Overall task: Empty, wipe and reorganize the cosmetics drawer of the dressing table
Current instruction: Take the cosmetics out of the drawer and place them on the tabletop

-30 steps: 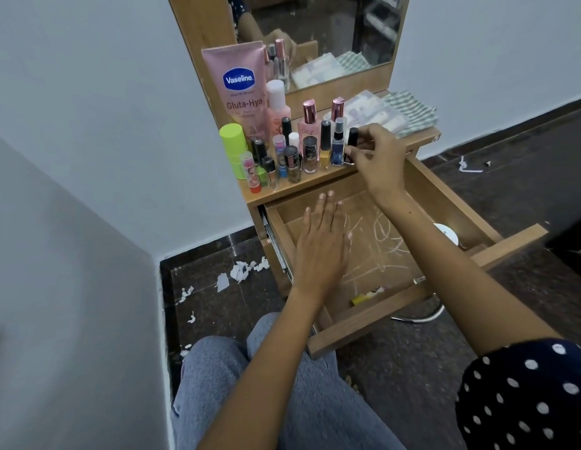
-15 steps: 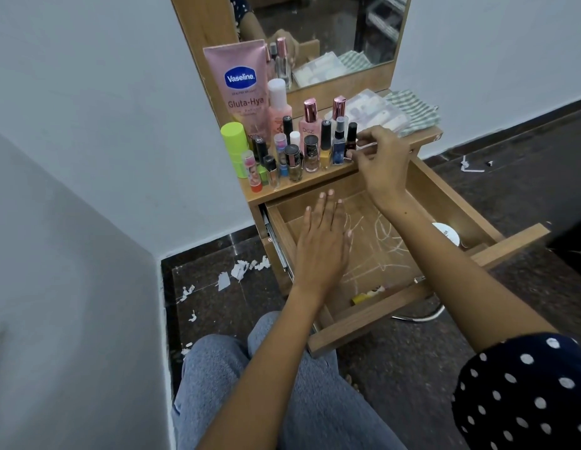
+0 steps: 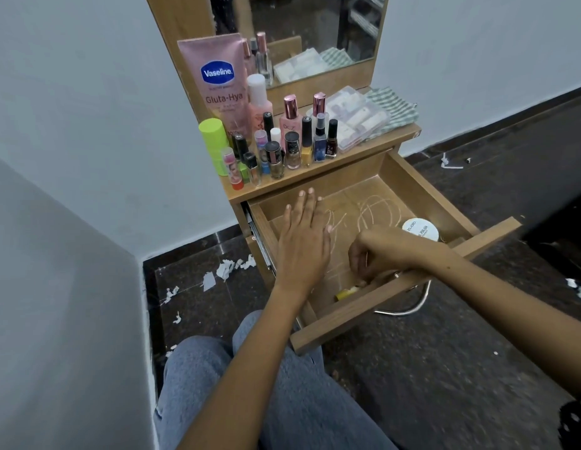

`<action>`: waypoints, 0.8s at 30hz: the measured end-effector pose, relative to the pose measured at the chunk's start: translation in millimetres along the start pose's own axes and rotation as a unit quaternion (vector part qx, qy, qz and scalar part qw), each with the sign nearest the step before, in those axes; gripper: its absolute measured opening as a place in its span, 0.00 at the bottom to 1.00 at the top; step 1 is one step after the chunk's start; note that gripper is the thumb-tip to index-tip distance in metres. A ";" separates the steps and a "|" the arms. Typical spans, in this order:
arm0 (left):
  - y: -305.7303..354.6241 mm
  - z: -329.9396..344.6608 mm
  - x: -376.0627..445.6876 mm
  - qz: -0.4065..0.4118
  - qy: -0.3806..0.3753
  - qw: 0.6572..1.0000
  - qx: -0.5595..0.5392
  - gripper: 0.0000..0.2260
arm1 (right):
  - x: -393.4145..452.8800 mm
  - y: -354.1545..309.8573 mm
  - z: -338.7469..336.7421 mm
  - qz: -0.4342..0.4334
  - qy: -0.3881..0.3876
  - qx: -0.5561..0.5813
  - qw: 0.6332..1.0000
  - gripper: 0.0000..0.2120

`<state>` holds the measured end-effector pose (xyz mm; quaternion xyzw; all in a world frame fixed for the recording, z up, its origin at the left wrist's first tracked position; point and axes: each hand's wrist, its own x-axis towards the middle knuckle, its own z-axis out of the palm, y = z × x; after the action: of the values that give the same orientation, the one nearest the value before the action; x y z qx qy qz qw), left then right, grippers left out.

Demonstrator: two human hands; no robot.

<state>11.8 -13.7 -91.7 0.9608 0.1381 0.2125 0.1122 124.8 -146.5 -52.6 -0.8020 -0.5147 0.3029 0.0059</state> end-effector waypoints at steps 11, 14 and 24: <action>-2.3 1.3 -1.2 -0.023 0.005 1.000 -0.013 0.20 | 8.9 7.5 -3.0 -0.021 0.079 -0.071 0.994 0.14; -2.6 1.5 -1.2 -0.034 0.011 0.999 -0.012 0.19 | 11.2 1.1 0.9 -0.023 0.057 -0.130 0.990 0.18; -2.4 1.0 -2.5 -0.070 0.028 0.997 -0.008 0.21 | 25.1 -10.2 2.7 -0.028 0.091 -0.164 0.982 0.12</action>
<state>9.5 -12.4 -94.1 0.9414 0.2066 0.2324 0.1310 122.3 -121.7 -63.5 -0.8016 -0.5770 0.1397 -0.0705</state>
